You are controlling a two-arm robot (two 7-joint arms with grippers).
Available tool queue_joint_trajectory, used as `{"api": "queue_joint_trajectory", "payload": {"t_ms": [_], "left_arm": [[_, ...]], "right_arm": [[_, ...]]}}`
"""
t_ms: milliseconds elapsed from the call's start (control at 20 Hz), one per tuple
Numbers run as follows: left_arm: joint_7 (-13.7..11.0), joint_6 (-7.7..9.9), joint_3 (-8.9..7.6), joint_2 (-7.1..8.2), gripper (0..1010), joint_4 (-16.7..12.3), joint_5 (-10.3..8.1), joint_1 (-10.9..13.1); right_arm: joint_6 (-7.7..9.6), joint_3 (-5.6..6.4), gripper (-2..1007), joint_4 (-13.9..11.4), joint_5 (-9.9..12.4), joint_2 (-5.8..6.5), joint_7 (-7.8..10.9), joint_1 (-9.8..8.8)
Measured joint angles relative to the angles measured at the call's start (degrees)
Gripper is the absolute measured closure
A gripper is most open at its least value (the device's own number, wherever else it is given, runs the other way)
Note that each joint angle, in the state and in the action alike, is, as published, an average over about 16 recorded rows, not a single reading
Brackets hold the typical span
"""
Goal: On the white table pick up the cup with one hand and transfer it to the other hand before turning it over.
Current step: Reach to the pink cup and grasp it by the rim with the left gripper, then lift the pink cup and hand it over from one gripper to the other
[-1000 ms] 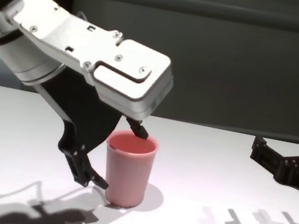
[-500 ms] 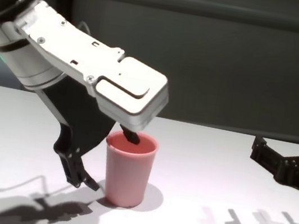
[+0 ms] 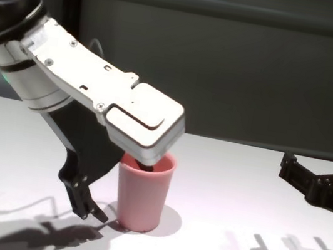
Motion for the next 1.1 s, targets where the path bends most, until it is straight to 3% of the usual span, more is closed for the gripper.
{"api": "queue_joint_trajectory", "payload": {"t_ms": [400, 1100], "left_arm": [[0.3, -0.91, 0.89, 0.0, 236, 0.55, -1.44, -0.39], [1.37, -1.35, 2.02, 0.75, 748, 0.79, -4.1, -0.73]], "right_arm": [[0.0, 0.0, 3, 0.0, 0.0, 0.0, 0.0, 0.0], [0.0, 0.0, 3, 0.0, 0.0, 0.0, 0.0, 0.0]]}}
